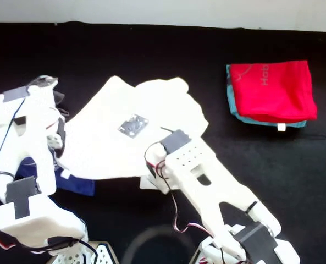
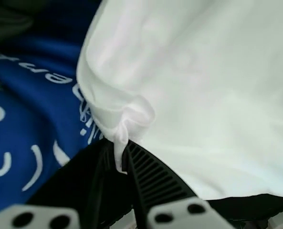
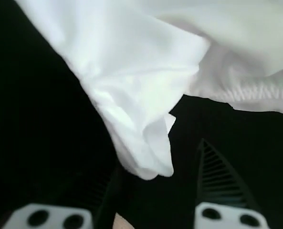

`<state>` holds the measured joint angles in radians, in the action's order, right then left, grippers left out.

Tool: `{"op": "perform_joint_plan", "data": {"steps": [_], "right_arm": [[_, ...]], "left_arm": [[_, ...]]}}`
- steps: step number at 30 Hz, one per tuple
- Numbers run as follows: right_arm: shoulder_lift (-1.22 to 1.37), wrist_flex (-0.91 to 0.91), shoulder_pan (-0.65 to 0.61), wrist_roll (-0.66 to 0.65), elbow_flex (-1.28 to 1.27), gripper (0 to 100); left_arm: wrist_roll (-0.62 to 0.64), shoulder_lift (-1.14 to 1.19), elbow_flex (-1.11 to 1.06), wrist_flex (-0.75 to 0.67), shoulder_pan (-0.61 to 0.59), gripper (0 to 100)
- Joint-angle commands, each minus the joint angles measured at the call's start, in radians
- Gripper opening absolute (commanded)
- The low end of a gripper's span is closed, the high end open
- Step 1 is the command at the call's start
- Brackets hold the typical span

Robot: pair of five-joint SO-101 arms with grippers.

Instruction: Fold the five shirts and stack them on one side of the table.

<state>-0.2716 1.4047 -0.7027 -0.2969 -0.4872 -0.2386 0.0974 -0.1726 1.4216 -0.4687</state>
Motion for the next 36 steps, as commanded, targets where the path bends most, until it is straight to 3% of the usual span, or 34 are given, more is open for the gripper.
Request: {"op": "perform_joint_plan", "data": {"steps": [1, 7, 15, 22, 25, 36], "right_arm": [[-0.042, 0.077, 0.074, 0.012, 0.13, 22.7], [-0.03, 0.038, 0.199, 0.017, 0.133, 21.9], [-0.028, -0.236, -0.03, 0.02, -0.148, 21.9], [0.004, -0.553, 0.076, 0.074, -0.249, 22.0], [0.108, -0.565, 0.13, 0.183, -0.174, 22.3], [0.449, -0.398, 0.019, 0.199, 0.222, 22.4]], "left_arm": [[-0.008, -0.042, 0.105, -0.003, -0.084, 1], [-0.054, -0.035, 0.176, -0.008, -0.228, 1], [-0.069, -0.044, 0.177, -0.035, -0.278, 1], [-0.071, -0.036, 0.254, -0.052, -0.357, 1], [-0.071, -0.036, 0.252, -0.051, -0.355, 1], [-0.069, -0.035, 0.239, -0.037, -0.332, 1]]}}
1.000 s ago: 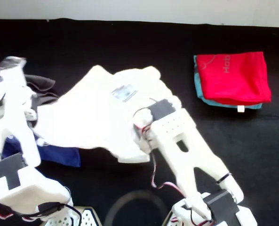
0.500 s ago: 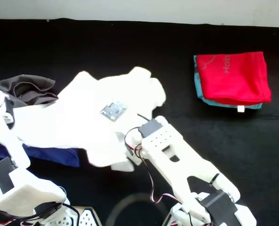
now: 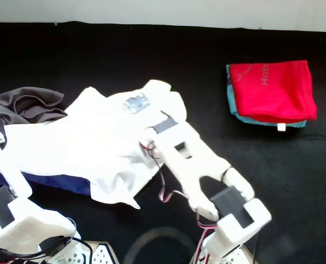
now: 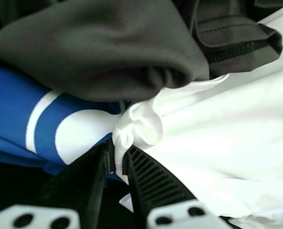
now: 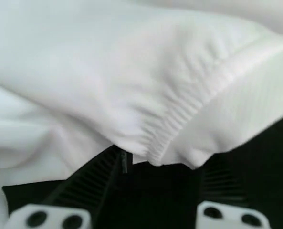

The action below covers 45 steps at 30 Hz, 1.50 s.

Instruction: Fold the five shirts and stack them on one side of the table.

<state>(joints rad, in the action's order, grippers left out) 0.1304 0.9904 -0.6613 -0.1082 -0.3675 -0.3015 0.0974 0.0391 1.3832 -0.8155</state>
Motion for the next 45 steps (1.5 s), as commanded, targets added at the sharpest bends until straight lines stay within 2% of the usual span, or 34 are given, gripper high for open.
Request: {"op": "perform_joint_plan", "data": {"steps": [1, 5, 9, 15, 20, 24, 29, 31, 34, 36, 42, 45], "right_arm": [[0.079, 0.016, -0.022, 0.009, 0.122, 22.4], [0.208, 0.018, -0.013, 0.005, 0.179, 20.6], [0.268, 0.018, 0.031, 0.005, 0.211, 0.0], [0.266, 0.114, 0.245, 0.0, 0.315, 0.6], [0.268, 0.269, 0.443, -0.144, 0.622, 0.6], [0.274, 0.315, 0.529, -0.189, 0.851, 0.6], [0.275, 0.318, 0.536, -0.199, 0.903, 2.0], [0.275, 0.343, 0.527, -0.206, 0.894, 8.7], [0.269, 0.403, 0.522, -0.204, 0.897, 24.3], [0.263, 0.443, 0.524, -0.204, 0.908, 28.9], [0.225, 0.641, 0.487, -0.212, 0.986, 19.7], [0.191, 0.717, 0.44, -0.212, 0.983, 19.3]], "left_arm": [[-0.006, -0.035, 0.027, 0.002, 0.016, 1], [-0.005, -0.036, 0.028, 0.002, 0.03, 1], [-0.005, -0.036, 0.028, 0.026, 0.051, 1], [-0.006, -0.035, 0.027, 0.104, 0.133, 1], [-0.005, -0.038, 0.028, 0.176, 0.246, 1], [0.002, -0.044, 0.033, 0.221, 0.331, 1], [0.071, -0.033, 0.018, 0.221, 0.389, 1], [0.083, -0.036, -0.001, 0.203, 0.41, 1], [0.106, -0.036, -0.041, 0.152, 0.43, 1], [0.109, -0.038, -0.074, 0.11, 0.432, 1], [0.109, -0.038, -0.122, 0.034, 0.429, 1], [0.109, -0.036, -0.114, 0.028, 0.429, 1]]}}
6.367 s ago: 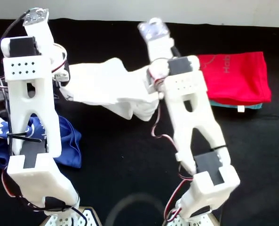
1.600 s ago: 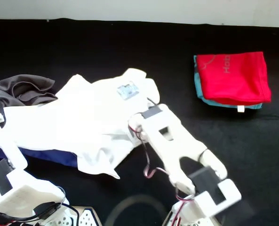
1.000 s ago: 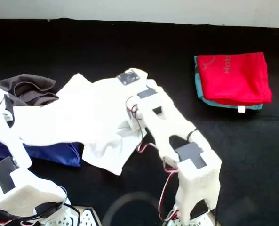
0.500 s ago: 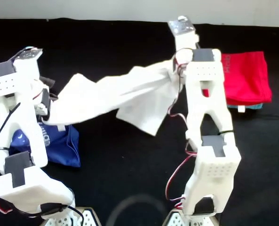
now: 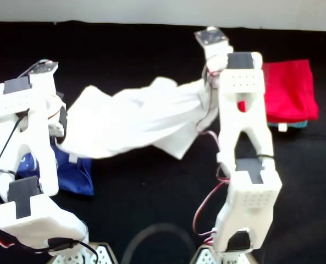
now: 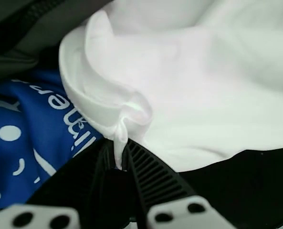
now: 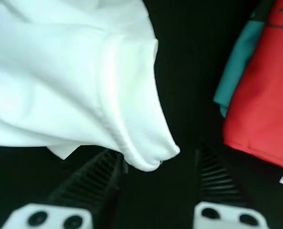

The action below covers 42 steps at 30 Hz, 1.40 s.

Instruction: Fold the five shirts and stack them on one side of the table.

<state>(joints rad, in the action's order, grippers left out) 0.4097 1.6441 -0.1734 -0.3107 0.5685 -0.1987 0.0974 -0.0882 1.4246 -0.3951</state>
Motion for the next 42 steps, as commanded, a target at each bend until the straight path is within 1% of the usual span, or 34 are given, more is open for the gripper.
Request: {"op": "perform_joint_plan", "data": {"steps": [1, 7, 11, 15, 18, 21, 25, 26, 29, 33, 37, 40, 42], "right_arm": [[-0.102, 0.077, -0.062, -0.009, 0.047, 19.3], [-0.182, 0.119, -0.122, -0.009, 0.035, 19.3], [-0.225, 0.114, -0.133, -0.011, -0.053, 19.3], [-0.236, 0.117, -0.14, -0.095, -0.2, 19.1], [-0.234, 0.096, -0.2, -0.157, -0.389, 19.1], [-0.236, -0.044, -0.263, -0.167, -0.572, 19.1], [-0.225, -0.337, -0.289, -0.166, -0.739, 19.1], [-0.223, -0.417, -0.282, -0.161, -0.769, 19.1], [-0.223, -0.636, -0.225, -0.069, -0.816, 19.1], [-0.205, -0.849, -0.142, 0.031, -0.819, 18.9], [-0.117, -0.981, -0.085, 0.04, -0.791, 18.9], [-0.067, -0.977, -0.053, 0.041, -0.728, 18.9], [-0.067, -0.931, -0.042, 0.041, -0.69, 19.0]], "left_arm": [[0.006, -0.039, 0.013, -0.014, 0.008, 1], [0.006, -0.042, 0.013, -0.014, 0.008, 1], [0.006, -0.042, 0.013, -0.014, 0.008, 1], [0.006, -0.042, 0.013, -0.014, 0.008, 1], [0.006, -0.044, 0.015, -0.014, 0.005, 1], [0.006, -0.044, 0.025, -0.012, 0.004, 1], [0.026, -0.044, 0.097, -0.011, 0.004, 1], [0.054, -0.044, 0.122, -0.012, 0.004, 1], [0.103, -0.035, 0.193, -0.017, 0.012, 1], [0.106, -0.035, 0.214, -0.086, 0.03, 1], [0.106, -0.033, 0.205, -0.173, 0.041, 1], [0.137, -0.033, 0.205, -0.235, 0.041, 1], [0.155, -0.033, 0.205, -0.264, 0.041, 1]]}}
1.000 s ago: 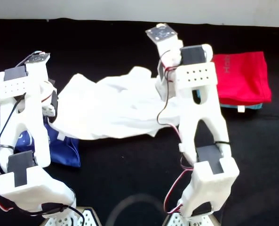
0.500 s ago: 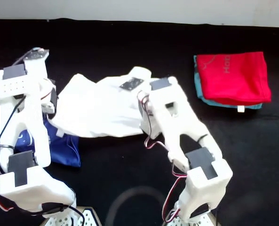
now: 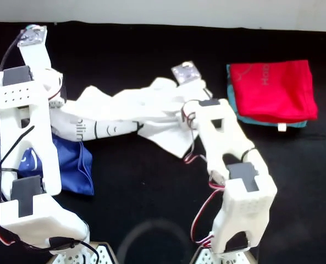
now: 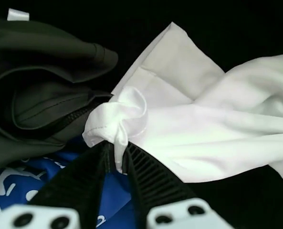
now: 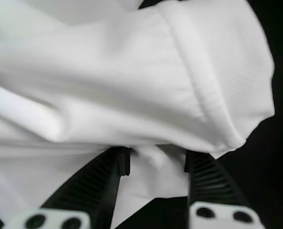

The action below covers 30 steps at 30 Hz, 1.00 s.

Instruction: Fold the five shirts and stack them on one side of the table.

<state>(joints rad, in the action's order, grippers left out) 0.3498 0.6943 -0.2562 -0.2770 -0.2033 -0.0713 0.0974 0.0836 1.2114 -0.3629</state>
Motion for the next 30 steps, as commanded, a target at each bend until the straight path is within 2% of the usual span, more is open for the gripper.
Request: {"op": "perform_joint_plan", "data": {"steps": [1, 7, 12, 18, 25, 30], "right_arm": [[-0.008, 0.05, 0.041, 0.008, 0.102, 19.0], [-0.071, 0.282, 0.041, 0.041, 0.242, 19.7], [-0.171, 0.441, 0.033, 0.124, 0.274, 32.7], [-0.209, 0.618, -0.058, 0.038, 0.265, 28.0], [-0.13, 0.608, -0.196, 0.02, 0.186, 26.6], [-0.028, 0.529, -0.217, 0.021, 0.186, 26.4]], "left_arm": [[0.028, -0.033, 0.033, -0.058, 0.01, 1], [0.028, -0.031, 0.031, -0.064, 0.01, 1], [0.026, -0.033, 0.01, -0.068, 0.01, 1], [0.026, -0.033, -0.025, -0.071, 0.01, 1], [0.028, -0.033, -0.019, -0.071, 0.01, 1], [0.028, -0.033, -0.024, -0.071, 0.01, 1]]}}
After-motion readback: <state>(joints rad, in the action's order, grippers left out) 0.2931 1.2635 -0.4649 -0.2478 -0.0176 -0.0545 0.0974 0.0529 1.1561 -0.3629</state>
